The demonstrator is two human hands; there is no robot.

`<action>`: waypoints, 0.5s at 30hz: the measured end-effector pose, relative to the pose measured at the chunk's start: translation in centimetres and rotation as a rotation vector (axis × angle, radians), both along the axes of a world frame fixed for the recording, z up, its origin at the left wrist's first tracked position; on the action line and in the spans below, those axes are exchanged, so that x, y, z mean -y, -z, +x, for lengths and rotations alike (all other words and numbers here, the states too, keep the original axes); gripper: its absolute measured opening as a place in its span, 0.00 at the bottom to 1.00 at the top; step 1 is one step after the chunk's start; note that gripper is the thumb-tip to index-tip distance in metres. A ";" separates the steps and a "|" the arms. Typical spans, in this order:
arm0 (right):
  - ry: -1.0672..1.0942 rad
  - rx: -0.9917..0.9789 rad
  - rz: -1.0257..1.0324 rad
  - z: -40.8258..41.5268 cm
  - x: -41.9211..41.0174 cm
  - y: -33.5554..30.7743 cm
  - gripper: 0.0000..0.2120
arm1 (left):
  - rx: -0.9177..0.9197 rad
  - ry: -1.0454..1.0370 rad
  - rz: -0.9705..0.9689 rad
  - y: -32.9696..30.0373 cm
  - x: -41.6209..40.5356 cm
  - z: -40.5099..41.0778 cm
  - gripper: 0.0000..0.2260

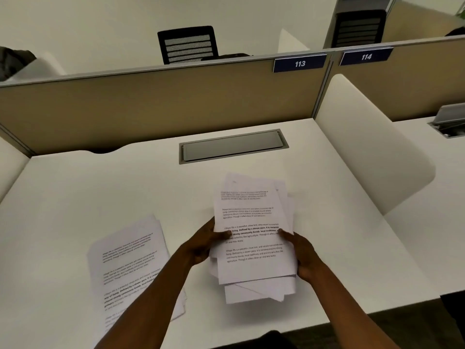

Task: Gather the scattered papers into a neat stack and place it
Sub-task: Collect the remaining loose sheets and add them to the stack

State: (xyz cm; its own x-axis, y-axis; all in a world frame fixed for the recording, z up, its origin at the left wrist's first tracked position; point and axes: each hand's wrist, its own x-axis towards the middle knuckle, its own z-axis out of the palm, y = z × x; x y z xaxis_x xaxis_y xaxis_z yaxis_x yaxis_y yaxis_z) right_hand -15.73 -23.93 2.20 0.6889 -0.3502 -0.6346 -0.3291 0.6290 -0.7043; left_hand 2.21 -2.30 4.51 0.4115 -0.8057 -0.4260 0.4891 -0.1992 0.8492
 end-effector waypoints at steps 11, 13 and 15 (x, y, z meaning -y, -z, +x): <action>-0.287 0.230 -0.421 3.3 -2.0 -3.3 0.22 | 0.271 -0.213 0.097 -2.7 -4.5 2.0 0.29; -0.371 0.202 -0.476 4.3 -2.8 -3.3 0.19 | 0.346 -0.296 0.171 -2.3 -4.4 1.8 0.26; -0.410 0.194 -0.518 5.2 -3.6 -3.4 0.16 | 0.374 -0.405 0.205 -1.9 -4.7 1.6 0.22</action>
State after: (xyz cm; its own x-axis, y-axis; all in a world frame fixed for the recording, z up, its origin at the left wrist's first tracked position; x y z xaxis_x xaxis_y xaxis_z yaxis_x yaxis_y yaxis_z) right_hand -10.52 -20.31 5.57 0.9149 -0.2619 -0.3072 -0.3059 0.0466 -0.9509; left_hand 3.81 2.37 6.38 0.8219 -0.4690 -0.3234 0.2353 -0.2375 0.9425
